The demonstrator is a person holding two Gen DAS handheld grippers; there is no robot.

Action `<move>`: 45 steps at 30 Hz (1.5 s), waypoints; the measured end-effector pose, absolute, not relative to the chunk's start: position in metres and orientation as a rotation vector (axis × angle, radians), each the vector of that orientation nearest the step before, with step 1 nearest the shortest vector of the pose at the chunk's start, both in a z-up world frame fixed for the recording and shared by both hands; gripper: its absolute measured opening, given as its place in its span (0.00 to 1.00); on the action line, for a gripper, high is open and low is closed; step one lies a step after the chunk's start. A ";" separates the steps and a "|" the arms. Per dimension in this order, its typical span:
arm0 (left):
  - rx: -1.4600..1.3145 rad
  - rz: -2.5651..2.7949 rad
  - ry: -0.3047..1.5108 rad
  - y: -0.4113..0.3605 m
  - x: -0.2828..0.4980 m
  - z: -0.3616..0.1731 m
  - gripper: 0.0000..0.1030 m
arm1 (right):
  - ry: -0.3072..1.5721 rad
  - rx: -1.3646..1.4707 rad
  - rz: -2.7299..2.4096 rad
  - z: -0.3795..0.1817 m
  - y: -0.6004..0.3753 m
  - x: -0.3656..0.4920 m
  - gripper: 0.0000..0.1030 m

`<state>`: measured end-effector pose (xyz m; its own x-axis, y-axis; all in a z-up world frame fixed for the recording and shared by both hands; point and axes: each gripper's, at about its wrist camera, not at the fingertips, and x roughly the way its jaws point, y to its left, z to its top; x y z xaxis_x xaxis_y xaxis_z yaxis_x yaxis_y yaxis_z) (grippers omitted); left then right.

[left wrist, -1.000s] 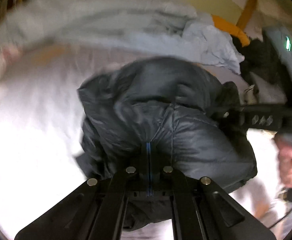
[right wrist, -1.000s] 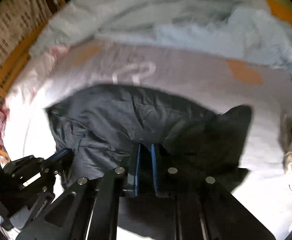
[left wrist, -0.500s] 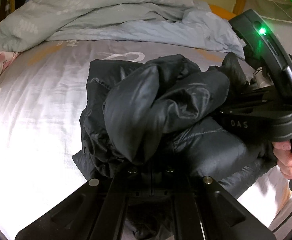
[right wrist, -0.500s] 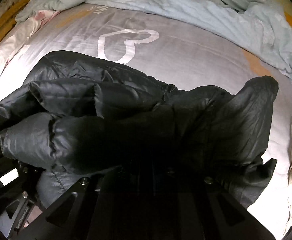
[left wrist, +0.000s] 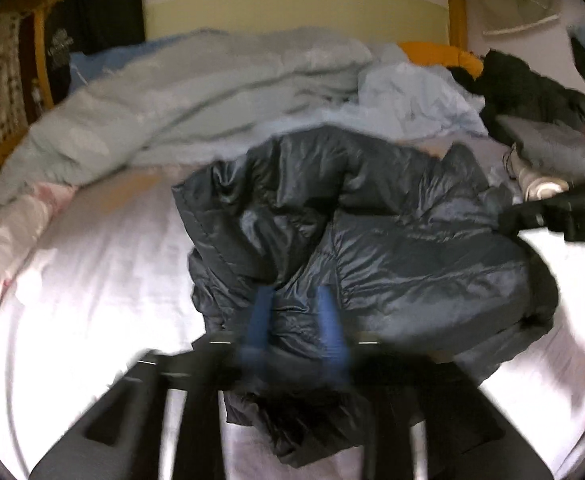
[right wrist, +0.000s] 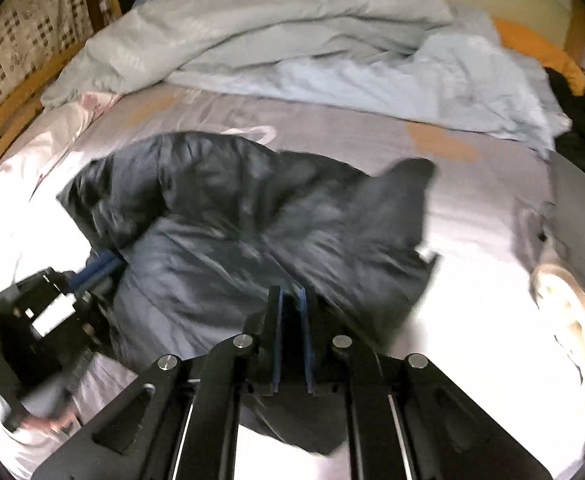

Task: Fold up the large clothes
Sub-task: 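Grasp the folded jacket with the left tool while the right tool grasps it too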

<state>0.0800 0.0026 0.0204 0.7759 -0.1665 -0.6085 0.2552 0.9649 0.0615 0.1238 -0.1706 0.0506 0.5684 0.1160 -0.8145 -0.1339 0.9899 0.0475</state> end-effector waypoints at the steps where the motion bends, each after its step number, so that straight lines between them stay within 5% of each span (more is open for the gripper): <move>1: 0.136 -0.215 0.626 0.005 0.080 0.025 0.76 | 0.926 -0.009 0.125 0.050 -0.181 0.115 0.22; 2: 0.127 -0.199 0.610 0.006 0.079 0.029 0.91 | 0.897 0.002 0.103 0.047 -0.190 0.108 0.33; 3: 0.110 -0.186 0.600 0.010 0.078 0.031 0.93 | 0.877 0.012 0.089 0.044 -0.199 0.102 0.68; 4: 0.091 -0.181 0.605 0.013 0.079 0.032 0.94 | 0.860 0.022 0.077 0.040 -0.207 0.097 0.87; 6: 0.022 -0.198 0.667 0.021 0.088 0.027 1.00 | 0.877 0.068 0.086 0.024 -0.222 0.095 0.87; 11: -0.204 -0.233 0.828 0.054 0.110 -0.007 1.00 | 0.910 0.384 0.223 -0.003 -0.258 0.104 0.87; 18: -0.484 -0.385 0.971 0.075 0.132 -0.047 0.98 | 0.952 0.445 0.389 -0.034 -0.240 0.124 0.88; 19: -0.481 -0.393 0.963 0.074 0.130 -0.047 0.94 | 0.952 0.444 0.406 -0.038 -0.239 0.124 0.87; 20: -0.481 -0.412 0.956 0.074 0.129 -0.047 0.78 | 0.952 0.446 0.417 -0.043 -0.238 0.125 0.87; 24: -0.366 -0.442 0.906 0.056 0.116 -0.030 0.41 | 0.914 0.377 0.402 -0.044 -0.232 0.114 0.52; 27: -0.256 -0.434 0.785 0.040 0.096 -0.001 0.32 | 0.856 0.288 0.349 -0.028 -0.223 0.104 0.43; 37: -0.126 -0.516 0.466 -0.015 0.050 0.114 0.32 | 0.491 0.147 0.208 0.102 -0.262 0.027 0.41; 45: -0.184 -0.734 0.234 -0.128 0.063 0.183 0.35 | 0.270 0.143 -0.041 0.182 -0.360 -0.027 0.42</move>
<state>0.0629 -0.1278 0.1826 0.7184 -0.6801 -0.1463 0.6392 0.7283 -0.2470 -0.0274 -0.3596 0.1821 0.9630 -0.0216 -0.2687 0.0600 0.9889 0.1356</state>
